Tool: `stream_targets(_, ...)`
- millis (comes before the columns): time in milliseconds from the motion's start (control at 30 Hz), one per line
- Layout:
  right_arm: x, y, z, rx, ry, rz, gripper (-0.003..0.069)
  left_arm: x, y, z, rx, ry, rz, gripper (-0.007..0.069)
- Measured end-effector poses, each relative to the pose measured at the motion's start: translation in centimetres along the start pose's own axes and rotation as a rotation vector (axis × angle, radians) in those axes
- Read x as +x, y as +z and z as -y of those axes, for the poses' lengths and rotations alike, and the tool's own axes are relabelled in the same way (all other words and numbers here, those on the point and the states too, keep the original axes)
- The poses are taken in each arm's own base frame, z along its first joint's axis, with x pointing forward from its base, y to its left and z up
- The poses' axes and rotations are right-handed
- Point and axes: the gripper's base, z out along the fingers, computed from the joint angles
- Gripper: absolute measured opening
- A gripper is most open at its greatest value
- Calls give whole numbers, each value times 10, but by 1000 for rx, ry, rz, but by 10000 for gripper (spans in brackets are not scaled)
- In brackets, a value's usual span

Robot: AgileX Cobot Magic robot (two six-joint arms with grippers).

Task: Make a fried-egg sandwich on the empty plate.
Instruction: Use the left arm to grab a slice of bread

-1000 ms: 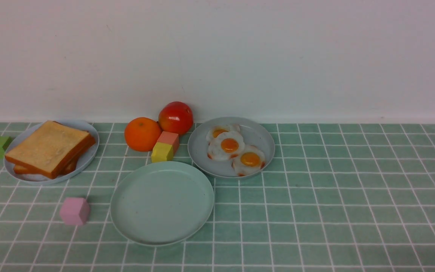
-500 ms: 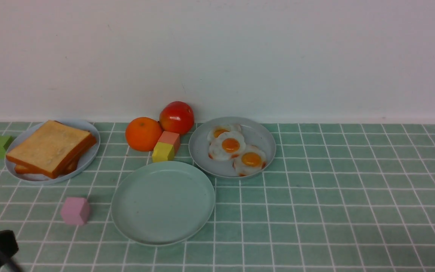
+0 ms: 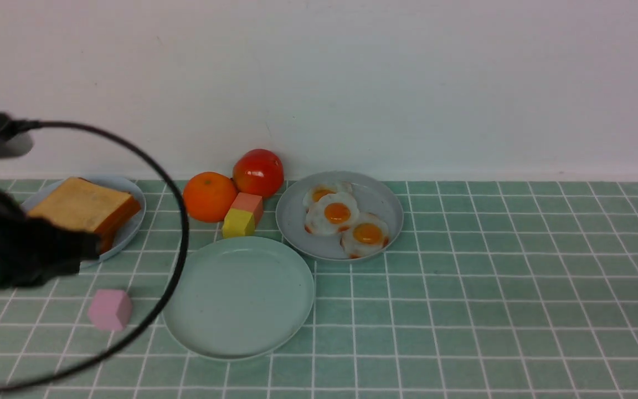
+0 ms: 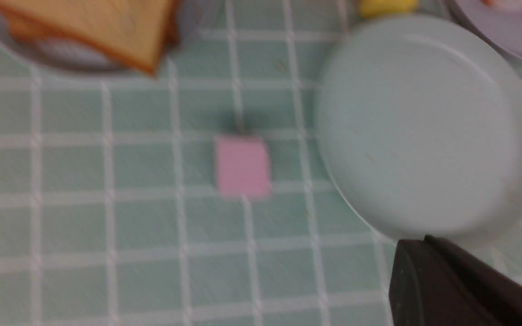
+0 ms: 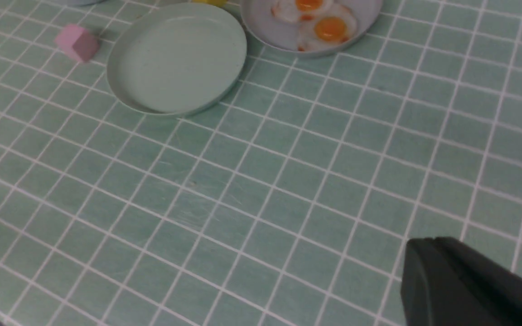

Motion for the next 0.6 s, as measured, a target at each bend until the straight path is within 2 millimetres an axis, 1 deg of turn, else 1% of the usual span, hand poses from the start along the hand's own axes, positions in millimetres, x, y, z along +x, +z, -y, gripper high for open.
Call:
stream_targets(33, -5, 1, -1, -14, 1, -2, -2, -5, 5, -1, -16, 20, 13, -13)
stream_targets(67, -11, 3, -2, -30, -7, -4, 0, -11, 18, -4, -36, 37, 9, -13)
stream_targets(100, -11, 5, -2, -34, -6, -10, 0, -13, 20, -4, -43, 43, 12, -13)
stream_targets(133, -16, 7, -4, -69, -15, -8, 1, -20, 39, -8, -72, 48, -10, -13)
stream_targets(200, -17, 8, -7, -107, -28, -7, 0, -29, 58, -15, -108, 37, -28, -11)
stream_targets(267, -18, 8, -9, -133, -46, -2, 1, -37, 73, -23, -136, 18, -43, 11)
stream_targets(300, -18, 7, -11, -146, -61, 1, 2, -40, 84, -31, -158, 12, -58, 39)
stream_targets(333, -18, 7, -11, -153, -69, 4, 3, -44, 90, -36, -169, 12, -59, 62)
stream_targets(400, -18, 6, -13, -168, -81, 7, 4, -47, 107, -46, -190, 29, -79, 141)
stream_targets(467, -18, 6, -13, -172, -81, 6, 5, -48, 113, -49, -195, 61, -87, 183)
stream_targets(500, -18, 6, -14, -178, -82, 7, 6, -47, 125, -50, -192, 110, -106, 251)
stream_targets(533, -18, 6, -14, -180, -83, 8, 5, -45, 132, -51, -188, 138, -112, 299)
stream_targets(600, -18, 6, -14, -184, -84, 9, 6, -43, 143, -52, -185, 188, -120, 358)
